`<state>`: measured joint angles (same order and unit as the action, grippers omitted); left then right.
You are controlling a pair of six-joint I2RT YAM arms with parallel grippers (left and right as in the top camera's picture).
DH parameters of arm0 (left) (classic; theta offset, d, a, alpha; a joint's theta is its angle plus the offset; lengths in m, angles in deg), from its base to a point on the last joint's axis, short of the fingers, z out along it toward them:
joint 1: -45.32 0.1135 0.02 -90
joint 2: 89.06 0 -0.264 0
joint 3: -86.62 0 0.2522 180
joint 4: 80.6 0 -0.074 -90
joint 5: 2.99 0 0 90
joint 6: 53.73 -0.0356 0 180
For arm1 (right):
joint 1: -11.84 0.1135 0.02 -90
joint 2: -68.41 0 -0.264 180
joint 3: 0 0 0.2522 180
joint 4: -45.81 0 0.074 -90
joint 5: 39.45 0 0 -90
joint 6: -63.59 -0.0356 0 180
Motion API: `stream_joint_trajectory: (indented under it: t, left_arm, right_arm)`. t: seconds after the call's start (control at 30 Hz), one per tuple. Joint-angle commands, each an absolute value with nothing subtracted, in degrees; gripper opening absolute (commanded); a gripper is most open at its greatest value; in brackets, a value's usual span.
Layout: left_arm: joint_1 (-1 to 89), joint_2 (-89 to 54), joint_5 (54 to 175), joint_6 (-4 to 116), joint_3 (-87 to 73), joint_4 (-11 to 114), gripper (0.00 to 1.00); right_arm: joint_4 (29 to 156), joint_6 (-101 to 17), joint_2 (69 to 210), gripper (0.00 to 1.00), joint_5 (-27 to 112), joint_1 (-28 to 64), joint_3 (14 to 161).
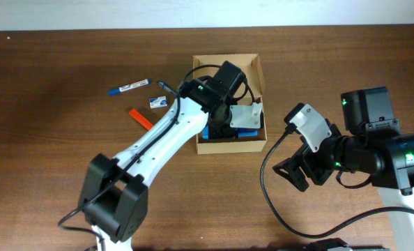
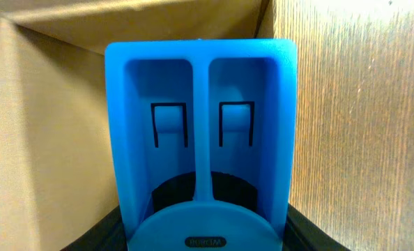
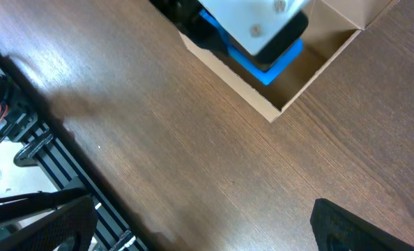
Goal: Pack container
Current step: 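Carry the blue duster into the box and release it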
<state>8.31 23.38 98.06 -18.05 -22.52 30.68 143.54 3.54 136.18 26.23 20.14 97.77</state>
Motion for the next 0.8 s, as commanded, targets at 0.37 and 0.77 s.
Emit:
stream_joint_trajectory:
  t: [0.37, 0.77]
  left_arm:
    - [8.13, 27.1, 95.13, -18.64, -23.54, 30.44, 0.02]
    - [8.13, 27.14, 95.09, -16.9, -23.54, 30.24, 0.39]
  right_arm:
    - [143.56, 3.11, 136.0, 0.99, 25.68, 20.07, 97.55]
    - [143.56, 3.11, 136.0, 0.99, 25.68, 20.07, 97.55]
